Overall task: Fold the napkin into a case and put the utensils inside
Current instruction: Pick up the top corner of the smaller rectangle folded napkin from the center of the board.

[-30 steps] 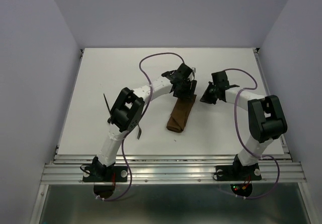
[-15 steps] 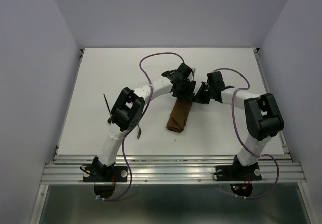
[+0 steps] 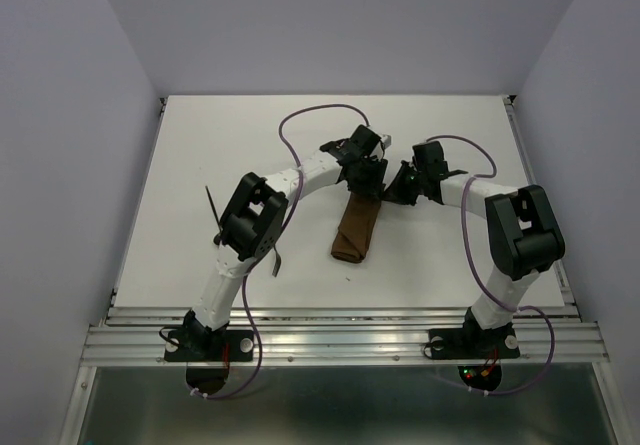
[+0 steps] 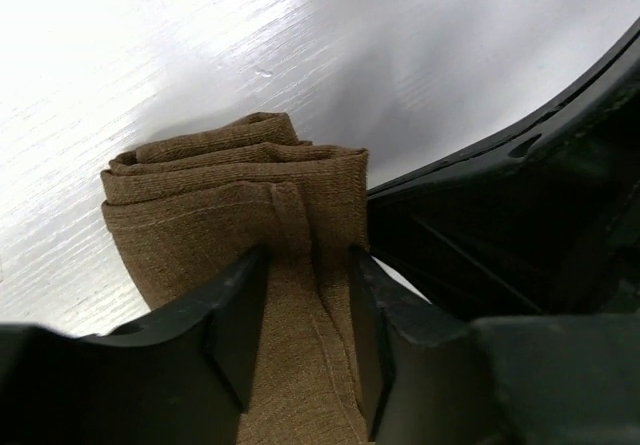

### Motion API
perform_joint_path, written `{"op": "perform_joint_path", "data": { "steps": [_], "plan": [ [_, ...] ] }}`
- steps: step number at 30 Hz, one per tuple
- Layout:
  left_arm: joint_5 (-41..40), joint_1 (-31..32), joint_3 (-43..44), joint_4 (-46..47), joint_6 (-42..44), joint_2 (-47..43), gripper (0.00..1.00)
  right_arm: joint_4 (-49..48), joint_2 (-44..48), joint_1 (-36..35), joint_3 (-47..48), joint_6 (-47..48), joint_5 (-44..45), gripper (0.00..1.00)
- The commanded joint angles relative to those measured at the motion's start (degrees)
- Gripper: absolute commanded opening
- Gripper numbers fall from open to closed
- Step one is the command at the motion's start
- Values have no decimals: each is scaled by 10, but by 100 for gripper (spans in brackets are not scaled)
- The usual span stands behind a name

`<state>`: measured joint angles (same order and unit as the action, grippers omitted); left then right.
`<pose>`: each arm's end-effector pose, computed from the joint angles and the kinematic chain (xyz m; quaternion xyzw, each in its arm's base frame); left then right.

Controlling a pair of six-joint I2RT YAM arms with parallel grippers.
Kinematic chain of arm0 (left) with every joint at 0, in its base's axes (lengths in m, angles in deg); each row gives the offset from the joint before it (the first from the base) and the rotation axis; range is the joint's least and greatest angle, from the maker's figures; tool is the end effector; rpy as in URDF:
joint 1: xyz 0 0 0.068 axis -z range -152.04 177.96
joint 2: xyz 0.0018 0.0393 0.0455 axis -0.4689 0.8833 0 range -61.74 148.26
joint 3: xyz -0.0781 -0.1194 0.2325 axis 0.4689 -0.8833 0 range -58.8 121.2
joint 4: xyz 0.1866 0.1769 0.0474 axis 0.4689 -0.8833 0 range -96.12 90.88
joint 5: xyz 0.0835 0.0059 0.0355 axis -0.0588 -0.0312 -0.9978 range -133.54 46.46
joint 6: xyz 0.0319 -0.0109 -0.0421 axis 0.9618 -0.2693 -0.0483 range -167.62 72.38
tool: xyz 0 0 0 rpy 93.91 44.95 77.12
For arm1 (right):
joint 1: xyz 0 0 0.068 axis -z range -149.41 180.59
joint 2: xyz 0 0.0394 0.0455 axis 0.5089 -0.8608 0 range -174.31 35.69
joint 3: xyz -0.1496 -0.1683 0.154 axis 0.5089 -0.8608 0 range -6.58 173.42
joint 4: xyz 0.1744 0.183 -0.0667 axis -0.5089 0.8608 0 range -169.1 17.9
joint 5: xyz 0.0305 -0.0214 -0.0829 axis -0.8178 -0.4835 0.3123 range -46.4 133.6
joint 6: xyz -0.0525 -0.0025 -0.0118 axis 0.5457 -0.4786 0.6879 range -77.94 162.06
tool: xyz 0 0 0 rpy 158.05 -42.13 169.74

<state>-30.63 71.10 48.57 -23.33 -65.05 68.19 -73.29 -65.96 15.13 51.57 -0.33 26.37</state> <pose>0.3689 -0.3569 0.1982 0.2458 0.8914 -0.2749 0.2634 0.3468 0.1069 0.1652 0.1652 0.9136 0.2893 0.2330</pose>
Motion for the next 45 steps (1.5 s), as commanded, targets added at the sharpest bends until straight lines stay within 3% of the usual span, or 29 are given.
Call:
{"op": "perform_joint_path", "data": {
  "steps": [1,5,8,10,15,18,19,25,30,39,45],
  "plan": [
    [20,15,-4,37,5,-35,47,-49,29,-10,0,-16,-39,4],
    [17,16,-16,49,1,-46,44,-51,39,-10,-2,-16,-41,4],
    [17,16,-16,51,-1,-48,50,-51,46,-10,-4,-17,-42,4],
    [18,16,-16,51,-3,-48,60,-51,49,-10,-5,-17,-43,4],
    [24,17,-17,58,-7,-50,62,-51,60,-10,-9,-18,-44,4],
    [27,18,-23,68,-9,-56,55,-51,64,-10,-8,-18,-49,3],
    [29,18,-26,77,-10,-59,41,-68,64,-10,-8,-21,-62,3],
    [34,18,-26,78,-11,-57,30,-82,58,-10,-8,-25,-77,3],
    [31,18,-30,79,-11,-61,28,-84,58,-10,-10,-26,-82,3],
    [23,17,-30,76,-7,-66,1,-70,65,-10,-12,-15,-55,8],
    [24,17,-30,75,-7,-66,1,-60,53,-10,-7,-10,-39,8]
  ]
}}
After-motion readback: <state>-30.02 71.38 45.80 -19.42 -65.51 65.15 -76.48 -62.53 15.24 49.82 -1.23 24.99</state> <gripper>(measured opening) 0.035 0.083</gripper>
